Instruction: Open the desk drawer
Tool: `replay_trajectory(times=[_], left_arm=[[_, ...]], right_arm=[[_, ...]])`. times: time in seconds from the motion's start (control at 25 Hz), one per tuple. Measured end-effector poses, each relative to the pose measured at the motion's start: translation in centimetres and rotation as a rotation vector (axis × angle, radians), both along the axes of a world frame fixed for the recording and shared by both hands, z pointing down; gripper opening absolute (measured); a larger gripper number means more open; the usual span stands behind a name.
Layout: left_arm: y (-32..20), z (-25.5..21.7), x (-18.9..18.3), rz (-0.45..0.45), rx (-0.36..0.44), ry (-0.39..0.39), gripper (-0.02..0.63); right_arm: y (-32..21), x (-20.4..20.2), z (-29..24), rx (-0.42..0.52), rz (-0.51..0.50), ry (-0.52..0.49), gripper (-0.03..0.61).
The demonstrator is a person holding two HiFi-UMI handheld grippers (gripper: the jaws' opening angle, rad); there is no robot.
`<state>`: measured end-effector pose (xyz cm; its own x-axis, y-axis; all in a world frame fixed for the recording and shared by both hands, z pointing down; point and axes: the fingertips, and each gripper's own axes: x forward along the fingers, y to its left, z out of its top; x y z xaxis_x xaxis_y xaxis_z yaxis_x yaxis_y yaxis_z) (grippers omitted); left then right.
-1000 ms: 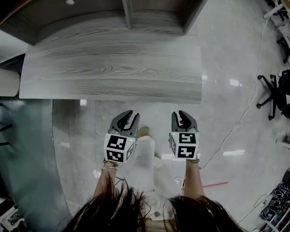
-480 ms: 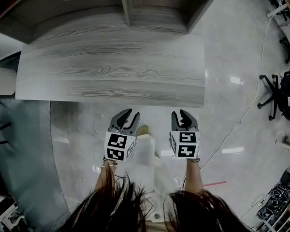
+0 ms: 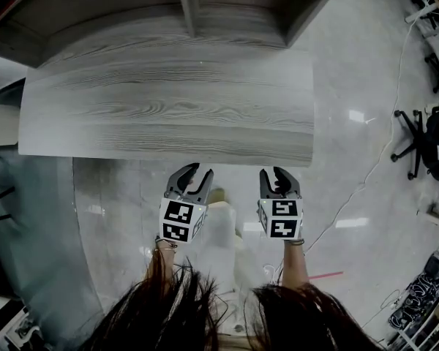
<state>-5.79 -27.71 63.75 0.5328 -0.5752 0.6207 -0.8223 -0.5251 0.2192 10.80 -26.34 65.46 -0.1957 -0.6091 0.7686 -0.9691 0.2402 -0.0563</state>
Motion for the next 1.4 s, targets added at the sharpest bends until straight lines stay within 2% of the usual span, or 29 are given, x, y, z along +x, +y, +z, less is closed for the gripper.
replay_trajectory(times=[0.44,0.84,1.4], left_arm=[[-1.3,1.2,-0.6,-0.009,0.009,-0.029,0.138],[-2.0,1.6,-0.4,0.016,0.019,-0.048,0.14],[-2.6,2.0,0.1,0.061,0.029,-0.08,0.14]], right_arm=[[-0.9,0.7,1.0,-0.008,0.005,0.011,0.118],[-2.1,0.3,1.4,0.0,0.006,-0.036,0.137],[-2.4,-0.9,1.6,-0.01,-0.074,-0.041,0.138]])
